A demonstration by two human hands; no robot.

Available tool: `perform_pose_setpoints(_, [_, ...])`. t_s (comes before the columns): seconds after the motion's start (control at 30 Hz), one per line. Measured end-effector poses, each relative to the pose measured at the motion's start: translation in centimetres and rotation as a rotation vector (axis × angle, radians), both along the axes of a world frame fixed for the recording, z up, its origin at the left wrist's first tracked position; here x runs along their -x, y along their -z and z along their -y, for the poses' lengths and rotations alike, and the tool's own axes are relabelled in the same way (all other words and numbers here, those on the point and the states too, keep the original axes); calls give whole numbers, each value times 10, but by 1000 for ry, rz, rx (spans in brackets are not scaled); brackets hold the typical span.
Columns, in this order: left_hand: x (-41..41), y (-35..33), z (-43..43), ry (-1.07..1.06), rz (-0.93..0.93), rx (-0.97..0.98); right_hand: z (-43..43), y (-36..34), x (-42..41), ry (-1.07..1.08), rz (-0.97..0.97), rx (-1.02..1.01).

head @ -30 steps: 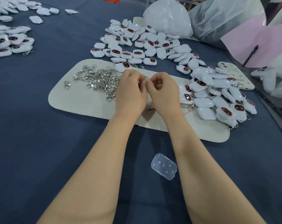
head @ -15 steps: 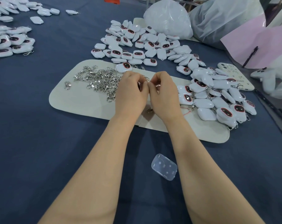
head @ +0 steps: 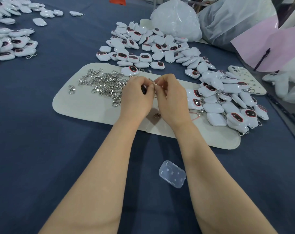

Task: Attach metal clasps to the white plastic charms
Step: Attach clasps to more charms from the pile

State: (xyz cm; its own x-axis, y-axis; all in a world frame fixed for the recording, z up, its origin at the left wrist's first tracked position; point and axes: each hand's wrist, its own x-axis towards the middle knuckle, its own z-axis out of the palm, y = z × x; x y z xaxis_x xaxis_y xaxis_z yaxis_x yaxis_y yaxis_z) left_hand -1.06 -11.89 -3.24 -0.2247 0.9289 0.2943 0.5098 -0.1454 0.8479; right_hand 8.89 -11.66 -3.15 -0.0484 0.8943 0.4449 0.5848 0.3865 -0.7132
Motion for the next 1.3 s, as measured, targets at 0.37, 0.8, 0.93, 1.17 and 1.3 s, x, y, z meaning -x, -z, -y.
perform_pose_setpoints(0.37, [0,-1,3,12,6,22,-1,1,-2,32,-66,46])
perform_pose_setpoints(0.8, [-1,-3,5,134,277,55,-4,1,-4,66,-38,75])
perform_pose_setpoints(0.93, [0,-2,5,132,302,50,-3,1,-3,49,-21,82])
perform_pose_setpoints(1.17, [2,-1,4,130,330,58,-2,0,-3,23,34,49])
perform_pose_setpoints(1.3, [4,-1,3,130,328,85,-2,0,-4,-5,90,53])
